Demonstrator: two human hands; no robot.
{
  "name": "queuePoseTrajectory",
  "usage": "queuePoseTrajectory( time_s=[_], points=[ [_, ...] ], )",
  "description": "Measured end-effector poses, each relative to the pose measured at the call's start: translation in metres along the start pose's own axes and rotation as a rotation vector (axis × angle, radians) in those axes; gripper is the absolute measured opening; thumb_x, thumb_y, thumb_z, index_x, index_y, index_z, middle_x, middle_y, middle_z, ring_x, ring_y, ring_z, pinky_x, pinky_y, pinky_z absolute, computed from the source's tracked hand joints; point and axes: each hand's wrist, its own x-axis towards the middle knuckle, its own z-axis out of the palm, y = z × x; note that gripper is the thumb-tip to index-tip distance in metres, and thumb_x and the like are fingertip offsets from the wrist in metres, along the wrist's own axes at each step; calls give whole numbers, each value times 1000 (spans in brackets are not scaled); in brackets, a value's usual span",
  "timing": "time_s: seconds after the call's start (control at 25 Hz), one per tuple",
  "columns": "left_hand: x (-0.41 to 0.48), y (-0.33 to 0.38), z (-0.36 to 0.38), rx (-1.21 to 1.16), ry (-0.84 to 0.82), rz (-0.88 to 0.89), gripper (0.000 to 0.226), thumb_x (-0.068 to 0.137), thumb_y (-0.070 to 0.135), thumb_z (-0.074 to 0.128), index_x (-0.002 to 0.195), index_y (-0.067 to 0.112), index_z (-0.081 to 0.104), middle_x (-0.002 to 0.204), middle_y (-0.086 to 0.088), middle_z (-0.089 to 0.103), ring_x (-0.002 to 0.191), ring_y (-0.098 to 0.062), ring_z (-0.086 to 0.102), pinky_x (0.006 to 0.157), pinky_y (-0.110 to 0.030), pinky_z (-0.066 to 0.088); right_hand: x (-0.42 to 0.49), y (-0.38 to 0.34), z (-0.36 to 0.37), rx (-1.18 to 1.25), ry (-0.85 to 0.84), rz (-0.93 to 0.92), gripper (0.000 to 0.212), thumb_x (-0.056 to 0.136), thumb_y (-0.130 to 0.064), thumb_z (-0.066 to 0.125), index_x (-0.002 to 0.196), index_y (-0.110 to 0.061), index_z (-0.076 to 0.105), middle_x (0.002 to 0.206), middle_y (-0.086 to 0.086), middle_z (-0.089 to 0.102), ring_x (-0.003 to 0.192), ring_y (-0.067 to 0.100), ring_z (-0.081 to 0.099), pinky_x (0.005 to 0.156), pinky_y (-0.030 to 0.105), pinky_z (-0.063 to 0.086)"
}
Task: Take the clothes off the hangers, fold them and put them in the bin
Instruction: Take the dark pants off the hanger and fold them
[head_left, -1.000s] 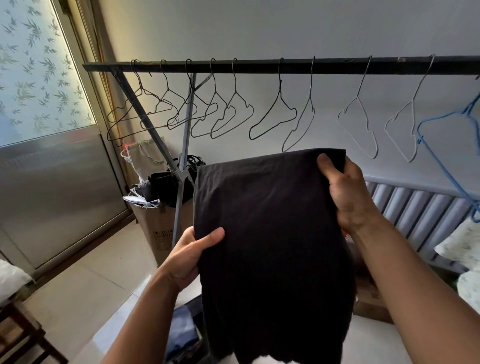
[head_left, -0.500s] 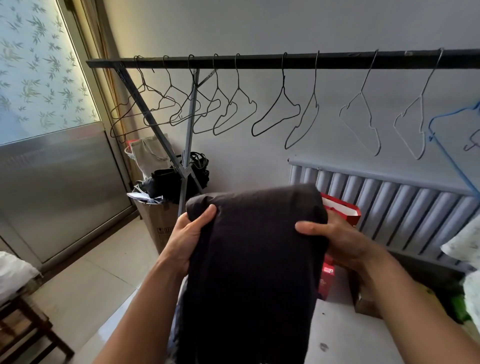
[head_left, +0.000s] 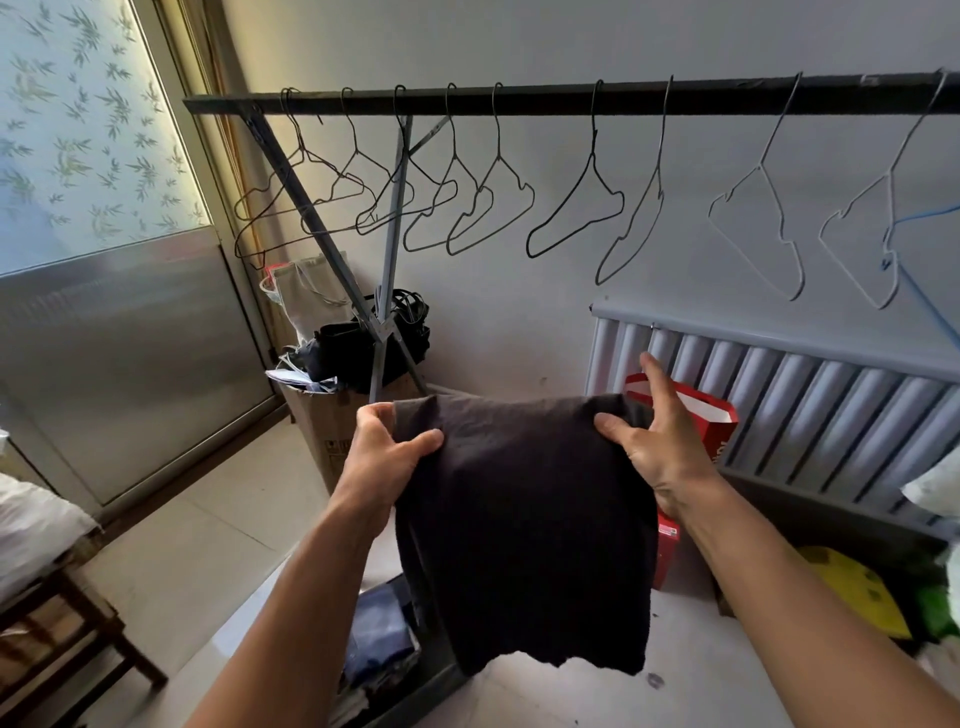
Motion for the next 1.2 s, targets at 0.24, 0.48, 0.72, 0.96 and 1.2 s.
queuePoseTrajectory(
  time_s=[0.24,0.48,0.72,0.96,1.2],
  points=[
    [10,2,-17,-209,-131,-65,24,91,-1,60,102,16,72,98,-20,67,74,-20,62,66,-29,57,-10,-19,17,247,-233,175,23,83,-22,69,102,-9,68,98,7,70,97,23,64,76,28,52],
    [34,7,-63,444,-341,160,66,77,-5,74,135,18,54,121,-4,60,110,-17,60,92,-23,51,2,-15,41,-200,-434,32,57,79,5,71,131,-11,52,113,4,65,106,19,63,96,36,53],
    [63,5,-96,889,-187,449,10,88,23,69,98,24,70,92,2,63,92,-16,57,72,-24,37,7,-28,72,-501,-309,-229,9,92,-14,63,85,-17,68,87,2,68,86,18,66,80,34,54],
    [91,-10,-137,562,-134,292,9,81,34,75,83,27,69,105,1,60,104,-15,52,88,-30,45,7,-37,107,-92,-359,-166,12,92,-26,63,95,-16,70,94,3,70,90,18,67,75,27,54],
    [91,-16,-148,-172,-56,-90,27,75,34,74,90,12,70,83,-9,74,70,-17,67,56,-23,55,20,-32,164,150,-179,1,26,91,-35,63,82,-13,73,79,2,75,76,18,72,65,29,58]
  ],
)
